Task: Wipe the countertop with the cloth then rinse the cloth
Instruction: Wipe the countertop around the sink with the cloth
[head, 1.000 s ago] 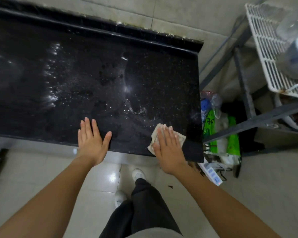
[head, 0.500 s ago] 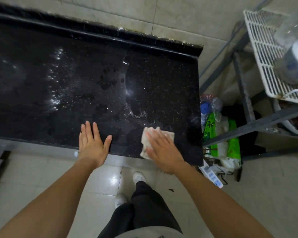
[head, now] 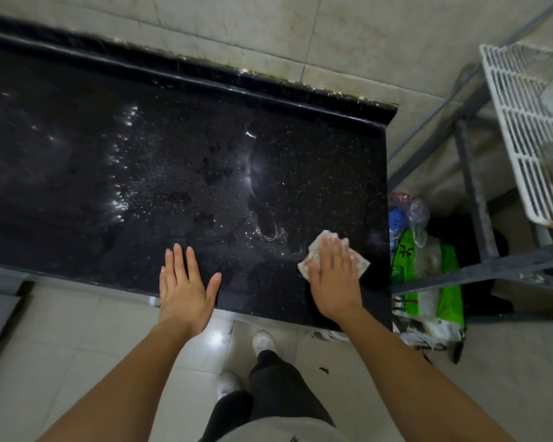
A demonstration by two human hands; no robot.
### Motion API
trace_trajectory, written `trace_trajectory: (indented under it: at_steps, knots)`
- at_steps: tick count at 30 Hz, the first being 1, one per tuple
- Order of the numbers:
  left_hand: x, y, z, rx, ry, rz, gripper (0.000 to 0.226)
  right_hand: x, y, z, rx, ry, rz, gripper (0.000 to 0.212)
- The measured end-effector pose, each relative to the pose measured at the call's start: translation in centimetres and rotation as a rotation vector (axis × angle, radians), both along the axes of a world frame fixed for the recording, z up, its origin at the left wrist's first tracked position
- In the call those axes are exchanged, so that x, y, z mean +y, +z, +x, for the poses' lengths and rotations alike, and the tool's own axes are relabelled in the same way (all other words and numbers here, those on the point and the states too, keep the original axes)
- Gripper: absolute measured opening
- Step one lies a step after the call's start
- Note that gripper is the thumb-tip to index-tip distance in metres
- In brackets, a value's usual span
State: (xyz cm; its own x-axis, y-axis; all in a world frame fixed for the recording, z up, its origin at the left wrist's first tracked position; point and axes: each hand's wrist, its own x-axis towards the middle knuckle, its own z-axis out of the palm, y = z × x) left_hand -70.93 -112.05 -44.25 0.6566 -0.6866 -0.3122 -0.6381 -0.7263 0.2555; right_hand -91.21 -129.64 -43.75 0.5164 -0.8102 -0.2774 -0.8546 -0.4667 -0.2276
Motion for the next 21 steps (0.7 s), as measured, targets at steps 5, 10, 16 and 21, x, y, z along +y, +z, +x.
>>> trace_trajectory:
  at_steps: [5,10,16,21]
  knots:
    - [0.0,0.0,0.0,0.014,0.012,-0.020,0.079,2.4,0.3,7.3,0.010,0.288,0.018,0.067]
    - [0.1,-0.2,0.2,0.021,0.015,-0.040,0.076,3.1,0.2,10.7,0.018,0.563,0.003,0.061]
    - [0.0,0.1,0.2,0.013,0.031,-0.011,0.076,-1.9,0.3,7.6,0.052,0.842,-0.004,0.062]
    - [0.0,0.1,0.1,0.027,0.058,-0.012,0.073,-5.7,-0.1,8.6,0.063,0.703,-0.019,0.071]
